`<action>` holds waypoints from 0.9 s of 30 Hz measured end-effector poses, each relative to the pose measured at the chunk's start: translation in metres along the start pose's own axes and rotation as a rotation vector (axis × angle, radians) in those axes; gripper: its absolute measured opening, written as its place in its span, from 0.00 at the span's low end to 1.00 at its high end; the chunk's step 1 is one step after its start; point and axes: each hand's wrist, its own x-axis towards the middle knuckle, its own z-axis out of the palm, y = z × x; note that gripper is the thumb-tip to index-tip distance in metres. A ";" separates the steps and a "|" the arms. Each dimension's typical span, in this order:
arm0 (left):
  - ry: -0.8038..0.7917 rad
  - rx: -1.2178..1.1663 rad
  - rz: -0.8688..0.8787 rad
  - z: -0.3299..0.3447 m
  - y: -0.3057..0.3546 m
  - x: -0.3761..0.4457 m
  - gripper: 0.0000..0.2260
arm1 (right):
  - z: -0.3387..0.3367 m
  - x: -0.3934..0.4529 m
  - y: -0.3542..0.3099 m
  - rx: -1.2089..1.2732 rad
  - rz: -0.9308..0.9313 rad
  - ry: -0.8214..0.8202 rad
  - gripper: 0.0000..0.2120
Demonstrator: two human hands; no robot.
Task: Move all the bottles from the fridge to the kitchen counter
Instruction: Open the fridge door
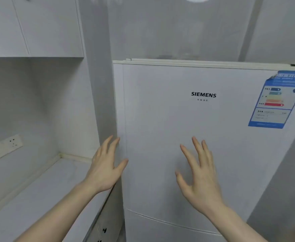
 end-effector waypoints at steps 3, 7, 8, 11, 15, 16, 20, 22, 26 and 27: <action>-0.002 -0.149 -0.022 0.010 -0.011 0.024 0.36 | 0.008 0.014 0.009 -0.030 -0.049 0.070 0.37; -0.054 -0.351 -0.093 0.025 -0.016 0.053 0.37 | 0.027 0.035 0.027 -0.065 -0.058 0.118 0.35; -0.054 -0.396 -0.109 0.026 -0.016 0.058 0.36 | 0.031 0.039 0.031 -0.072 -0.048 0.128 0.35; -0.026 -0.507 -0.160 0.035 -0.025 0.076 0.29 | 0.049 0.046 0.041 -0.105 -0.031 0.116 0.37; -0.004 -0.682 -0.211 0.048 -0.035 0.090 0.18 | 0.063 0.046 0.045 -0.143 -0.036 0.131 0.37; 0.009 -0.686 -0.215 0.048 -0.036 0.092 0.15 | 0.065 0.047 0.045 -0.152 -0.031 0.141 0.37; 0.055 -0.679 -0.241 0.046 -0.036 0.101 0.06 | 0.064 0.047 0.044 -0.156 -0.008 0.141 0.40; 0.044 -0.671 -0.244 0.042 -0.037 0.103 0.05 | 0.063 0.046 0.039 -0.158 0.016 0.129 0.42; 0.000 -0.684 -0.222 0.036 -0.040 0.099 0.06 | 0.061 0.041 0.024 -0.150 0.079 0.089 0.43; -0.006 -0.692 -0.213 0.034 -0.040 0.096 0.06 | 0.061 0.040 0.020 -0.150 0.096 0.086 0.43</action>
